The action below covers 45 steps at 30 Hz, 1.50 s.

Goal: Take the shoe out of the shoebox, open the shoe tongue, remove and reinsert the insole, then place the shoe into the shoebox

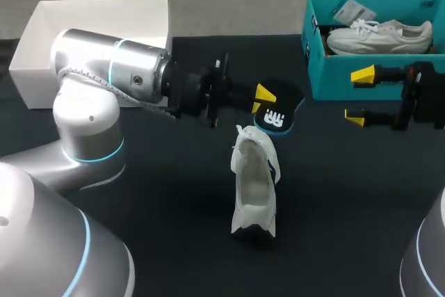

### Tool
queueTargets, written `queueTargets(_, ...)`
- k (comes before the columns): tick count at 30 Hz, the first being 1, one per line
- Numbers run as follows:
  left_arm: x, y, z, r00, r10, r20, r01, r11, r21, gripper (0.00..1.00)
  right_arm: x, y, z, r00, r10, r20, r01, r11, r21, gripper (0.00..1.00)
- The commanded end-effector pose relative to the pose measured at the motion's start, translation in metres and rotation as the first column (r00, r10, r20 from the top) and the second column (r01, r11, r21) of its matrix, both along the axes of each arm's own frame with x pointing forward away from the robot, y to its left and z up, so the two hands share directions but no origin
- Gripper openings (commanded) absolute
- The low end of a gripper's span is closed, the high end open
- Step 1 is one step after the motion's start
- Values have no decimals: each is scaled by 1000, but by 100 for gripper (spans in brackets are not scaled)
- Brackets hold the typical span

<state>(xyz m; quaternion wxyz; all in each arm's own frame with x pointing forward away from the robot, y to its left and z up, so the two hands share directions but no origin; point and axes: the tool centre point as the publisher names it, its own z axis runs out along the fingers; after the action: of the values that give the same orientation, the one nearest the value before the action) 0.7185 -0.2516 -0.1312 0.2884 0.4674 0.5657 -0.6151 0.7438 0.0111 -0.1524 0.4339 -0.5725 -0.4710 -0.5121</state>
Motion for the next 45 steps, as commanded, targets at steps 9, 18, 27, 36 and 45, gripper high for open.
queueTargets(9,18,-15,-29,902,57,427,-24,996,-81,0,-1,1,0,1000,-4,1,4,1000,-1,100)
queueTargets(18,17,-44,-27,894,143,426,-54,975,-215,0,0,2,0,1000,-1,0,1,1000,-1,100)
queueTargets(27,9,-65,-35,909,135,393,-41,970,-238,0,4,17,8,999,38,30,-37,999,-8,100)
queueTargets(36,23,-75,-41,905,107,413,-17,976,-216,0,-2,24,6,998,57,26,-57,998,-27,73)
queueTargets(45,27,-85,-40,904,113,412,-18,974,-227,0,-7,31,-4,997,74,-6,-74,997,-31,48)
